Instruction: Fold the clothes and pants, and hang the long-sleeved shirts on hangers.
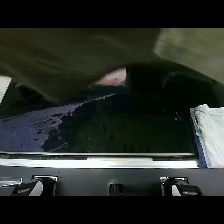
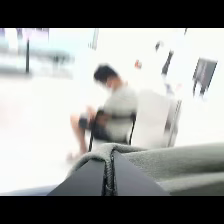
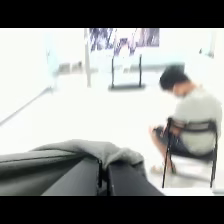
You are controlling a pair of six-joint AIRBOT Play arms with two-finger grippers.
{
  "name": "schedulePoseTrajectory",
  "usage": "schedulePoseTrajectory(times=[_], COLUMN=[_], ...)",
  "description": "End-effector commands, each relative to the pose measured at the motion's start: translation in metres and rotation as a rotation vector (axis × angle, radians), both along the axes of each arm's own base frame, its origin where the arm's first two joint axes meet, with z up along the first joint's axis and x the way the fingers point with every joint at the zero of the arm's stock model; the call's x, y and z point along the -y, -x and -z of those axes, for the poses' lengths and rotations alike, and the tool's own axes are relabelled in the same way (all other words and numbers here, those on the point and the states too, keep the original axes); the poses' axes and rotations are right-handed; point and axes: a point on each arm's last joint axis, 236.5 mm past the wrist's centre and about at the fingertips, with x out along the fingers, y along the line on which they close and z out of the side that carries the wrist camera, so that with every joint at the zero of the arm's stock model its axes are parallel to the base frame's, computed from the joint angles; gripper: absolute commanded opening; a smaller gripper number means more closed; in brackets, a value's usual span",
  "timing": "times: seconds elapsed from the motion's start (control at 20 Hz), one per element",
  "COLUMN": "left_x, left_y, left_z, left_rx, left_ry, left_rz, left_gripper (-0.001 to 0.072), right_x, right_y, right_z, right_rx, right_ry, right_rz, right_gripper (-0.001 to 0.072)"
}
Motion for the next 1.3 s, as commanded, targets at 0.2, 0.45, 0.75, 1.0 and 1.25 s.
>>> schedulePoseTrajectory(times=[0.2,0.45,0.75,1.0,1.25], left_x=[-0.016,-0.042,-0.054,-0.039,-0.033], left_y=[-0.026,-0.159,-0.263,-0.275,-0.272], left_z=[0.048,0.257,0.484,0.559,0.570], left_rx=[-0.187,-0.752,-1.129,-1.290,-1.341], left_ry=[-0.068,-0.043,0.067,0.153,0.181], left_rz=[-0.073,0.002,-0.009,0.043,0.053], left_gripper=[0.0027,0.0028,0.0029,0.0030,0.0267], right_x=[0.001,0.008,-0.033,-0.049,-0.046], right_y=[-0.014,-0.144,-0.255,-0.293,-0.296], right_z=[0.032,0.285,0.511,0.549,0.546], right_rx=[-0.148,-1.047,-1.473,-1.436,-1.423], right_ry=[-0.013,-0.082,-0.491,-0.692,-0.697], right_rz=[-0.002,-0.047,-0.162,-0.181,-0.179], right_gripper=[0.0033,0.0033,0.0033,0.0034,0.0087])
